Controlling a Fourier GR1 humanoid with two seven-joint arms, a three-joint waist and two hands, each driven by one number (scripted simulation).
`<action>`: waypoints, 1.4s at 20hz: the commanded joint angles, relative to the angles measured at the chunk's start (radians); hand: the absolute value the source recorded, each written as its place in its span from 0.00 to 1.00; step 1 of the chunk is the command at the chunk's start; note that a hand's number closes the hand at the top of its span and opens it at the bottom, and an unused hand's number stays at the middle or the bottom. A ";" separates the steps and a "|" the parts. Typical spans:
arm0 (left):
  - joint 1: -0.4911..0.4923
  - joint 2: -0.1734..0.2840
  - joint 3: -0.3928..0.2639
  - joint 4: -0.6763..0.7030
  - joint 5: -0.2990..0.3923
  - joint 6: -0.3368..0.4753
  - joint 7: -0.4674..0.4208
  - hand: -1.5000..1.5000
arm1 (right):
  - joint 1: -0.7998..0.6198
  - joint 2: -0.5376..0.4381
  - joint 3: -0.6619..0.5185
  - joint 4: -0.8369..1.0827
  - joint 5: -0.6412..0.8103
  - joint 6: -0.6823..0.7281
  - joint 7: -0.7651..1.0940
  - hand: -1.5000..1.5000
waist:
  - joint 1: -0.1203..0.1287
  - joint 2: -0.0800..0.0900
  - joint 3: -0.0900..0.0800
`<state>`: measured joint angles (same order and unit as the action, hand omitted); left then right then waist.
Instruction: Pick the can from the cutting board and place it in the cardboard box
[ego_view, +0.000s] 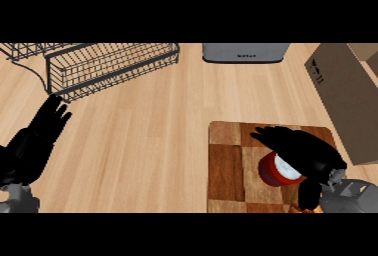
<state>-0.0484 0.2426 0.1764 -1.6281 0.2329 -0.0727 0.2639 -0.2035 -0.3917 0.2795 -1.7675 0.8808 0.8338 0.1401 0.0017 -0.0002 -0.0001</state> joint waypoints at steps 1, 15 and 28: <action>-0.041 0.004 0.016 0.050 -0.013 -0.012 -0.004 0.50 | 0.028 0.053 0.041 -0.003 0.063 -0.021 0.017 0.00 | -0.002 0.000 0.000; -0.042 -0.010 0.033 0.021 -0.020 -0.026 0.022 0.50 | -0.004 0.049 0.001 0.048 0.119 -0.123 -0.199 1.00 | -0.001 0.000 0.000; -0.028 -0.029 -0.018 -0.026 -0.021 -0.039 0.043 0.50 | -0.459 0.245 -0.479 0.613 0.262 -0.428 0.509 1.00 | 0.069 0.019 0.001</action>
<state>-0.0791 0.2189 0.1753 -1.6380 0.2149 -0.1107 0.2845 -0.5102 -0.1746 -0.1359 -1.3102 1.0851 0.5006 0.5083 0.0543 0.0189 -0.0019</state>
